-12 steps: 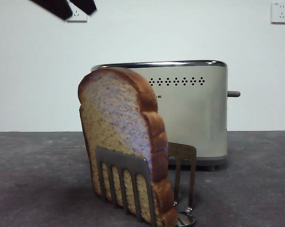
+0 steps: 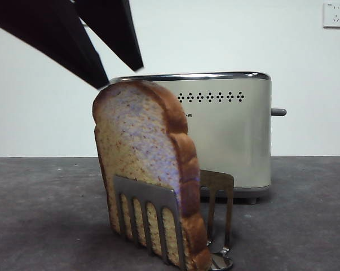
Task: Pick up a slice of bread from the rack,put the bread on the toaster,press the button
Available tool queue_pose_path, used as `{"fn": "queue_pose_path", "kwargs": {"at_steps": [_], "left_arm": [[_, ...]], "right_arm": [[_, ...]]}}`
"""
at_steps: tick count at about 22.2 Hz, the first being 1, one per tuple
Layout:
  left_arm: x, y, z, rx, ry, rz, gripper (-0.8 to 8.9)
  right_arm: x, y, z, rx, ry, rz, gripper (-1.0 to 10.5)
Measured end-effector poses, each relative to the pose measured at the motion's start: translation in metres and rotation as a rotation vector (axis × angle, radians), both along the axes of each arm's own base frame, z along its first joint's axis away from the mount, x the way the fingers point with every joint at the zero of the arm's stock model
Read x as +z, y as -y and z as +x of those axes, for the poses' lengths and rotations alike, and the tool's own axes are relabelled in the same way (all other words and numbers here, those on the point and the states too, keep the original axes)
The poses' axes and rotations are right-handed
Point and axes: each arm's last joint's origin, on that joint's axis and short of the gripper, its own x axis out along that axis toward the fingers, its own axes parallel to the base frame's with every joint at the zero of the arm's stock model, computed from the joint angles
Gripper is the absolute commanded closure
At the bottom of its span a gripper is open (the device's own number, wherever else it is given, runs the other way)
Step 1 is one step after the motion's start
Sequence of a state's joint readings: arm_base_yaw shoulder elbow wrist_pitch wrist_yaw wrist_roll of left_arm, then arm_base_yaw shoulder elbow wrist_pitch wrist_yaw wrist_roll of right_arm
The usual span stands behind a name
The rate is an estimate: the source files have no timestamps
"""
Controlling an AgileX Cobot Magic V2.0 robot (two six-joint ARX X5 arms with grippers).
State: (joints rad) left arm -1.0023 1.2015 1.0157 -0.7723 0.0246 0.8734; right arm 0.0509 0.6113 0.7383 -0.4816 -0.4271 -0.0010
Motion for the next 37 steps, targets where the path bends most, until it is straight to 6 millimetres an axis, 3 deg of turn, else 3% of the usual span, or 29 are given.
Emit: {"fn": "queue_pose_path", "kwargs": {"at_steps": [11, 14, 18, 21, 29, 32, 37], "left_arm": [[-0.024, 0.017, 0.012, 0.008, -0.012, 0.104, 4.81], [-0.026, 0.02, 0.014, 0.008, -0.005, 0.096, 6.03], [-0.027, 0.022, 0.016, 0.008, 0.004, 0.092, 6.55], [-0.027, 0.022, 0.016, -0.01, 0.015, 0.1, 7.62], [-0.027, 0.022, 0.016, -0.07, 0.046, 0.123, 8.19], [-0.015, 0.025, 0.018, -0.077, 0.072, 0.107, 8.19], [0.031, 0.026, 0.019, -0.08, 0.105, 0.071, 8.2]], "right_arm": [[-0.005, 0.0, -0.002, 0.004, -0.052, -0.011, 9.5], [-0.007, 0.0, -0.003, 0.01, -0.071, -0.028, 9.5], [-0.009, 0.0, -0.004, 0.017, -0.088, -0.043, 9.5], [-0.011, 0.0, -0.005, 0.018, -0.102, -0.047, 9.5], [-0.011, 0.0, -0.005, 0.019, -0.105, -0.049, 9.5], [-0.013, 0.0, -0.003, 0.019, -0.121, -0.049, 9.5], [-0.019, 0.0, 0.004, 0.02, -0.189, -0.052, 9.5]]}}
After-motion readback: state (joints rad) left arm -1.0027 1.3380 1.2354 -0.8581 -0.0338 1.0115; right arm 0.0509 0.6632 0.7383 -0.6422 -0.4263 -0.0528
